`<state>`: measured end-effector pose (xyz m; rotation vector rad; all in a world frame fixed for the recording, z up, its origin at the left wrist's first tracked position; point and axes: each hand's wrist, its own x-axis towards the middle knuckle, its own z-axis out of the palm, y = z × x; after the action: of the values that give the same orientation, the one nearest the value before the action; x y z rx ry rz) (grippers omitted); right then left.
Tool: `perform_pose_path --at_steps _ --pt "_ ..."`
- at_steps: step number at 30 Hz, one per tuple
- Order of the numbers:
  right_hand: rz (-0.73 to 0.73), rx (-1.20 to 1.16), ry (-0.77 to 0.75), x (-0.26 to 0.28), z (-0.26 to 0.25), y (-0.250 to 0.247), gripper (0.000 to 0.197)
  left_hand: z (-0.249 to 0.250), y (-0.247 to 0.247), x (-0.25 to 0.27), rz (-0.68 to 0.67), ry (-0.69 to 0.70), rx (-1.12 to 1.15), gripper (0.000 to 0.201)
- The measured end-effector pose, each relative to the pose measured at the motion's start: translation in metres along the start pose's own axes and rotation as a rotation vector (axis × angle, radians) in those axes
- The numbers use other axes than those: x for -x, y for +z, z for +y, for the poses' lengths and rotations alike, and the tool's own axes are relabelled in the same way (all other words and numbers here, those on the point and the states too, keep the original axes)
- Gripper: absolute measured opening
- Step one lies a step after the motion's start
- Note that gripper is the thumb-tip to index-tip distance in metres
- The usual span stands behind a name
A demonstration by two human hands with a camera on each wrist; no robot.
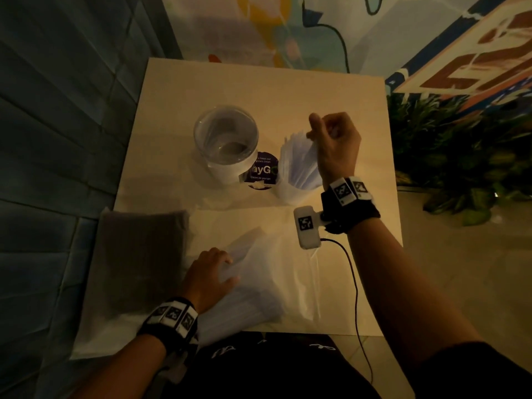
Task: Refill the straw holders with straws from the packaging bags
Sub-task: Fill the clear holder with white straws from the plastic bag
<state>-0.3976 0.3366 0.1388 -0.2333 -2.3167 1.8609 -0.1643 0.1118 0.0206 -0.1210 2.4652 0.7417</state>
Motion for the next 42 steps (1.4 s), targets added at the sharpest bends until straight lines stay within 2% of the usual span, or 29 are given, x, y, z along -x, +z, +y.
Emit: perform_pose_path --at_steps 6,9,11,16,19,22,24,28,34,37,42 --pt "0.286 0.025 -0.092 -0.001 -0.011 -0.047 0.017 -0.013 0.021 0.001 -0.126 0.004 -0.190 0.110" --pt "0.337 0.059 -0.086 0.028 0.002 -0.076 0.011 -0.015 0.034 -0.001 -0.167 0.004 -0.346 0.116" --pt "0.243 0.092 -0.010 0.056 0.025 -0.089 0.014 -0.012 0.037 -0.002 -0.178 -0.028 -0.400 0.113" --pt "-0.323 0.364 0.563 0.133 0.116 -0.096 0.023 -0.003 0.036 -0.004 -0.131 -0.053 -0.322 0.104" --pt "-0.523 0.510 0.740 0.158 0.146 -0.085 0.024 0.004 0.031 -0.009 -0.170 -0.100 -0.330 0.102" --pt "-0.567 0.541 0.814 0.161 0.162 -0.066 0.024 0.005 0.031 -0.014 -0.163 -0.104 -0.331 0.100" --pt "-0.623 0.535 0.815 0.159 0.166 -0.051 0.031 0.006 0.032 -0.018 -0.122 -0.099 -0.348 0.093" --pt "-0.721 0.484 0.709 0.159 0.162 -0.023 0.038 0.009 0.032 -0.025 -0.038 -0.050 -0.391 0.074" --pt "-0.646 0.469 0.788 0.163 0.172 -0.004 0.025 0.013 0.033 -0.030 -0.013 -0.004 -0.366 0.066" --pt "-0.647 0.503 0.784 0.162 0.172 -0.003 0.024 0.013 0.034 -0.030 -0.013 0.018 -0.326 0.064" --pt "-0.561 0.514 0.734 0.148 0.162 -0.014 0.023 0.009 0.033 -0.029 0.009 0.003 -0.258 0.064"
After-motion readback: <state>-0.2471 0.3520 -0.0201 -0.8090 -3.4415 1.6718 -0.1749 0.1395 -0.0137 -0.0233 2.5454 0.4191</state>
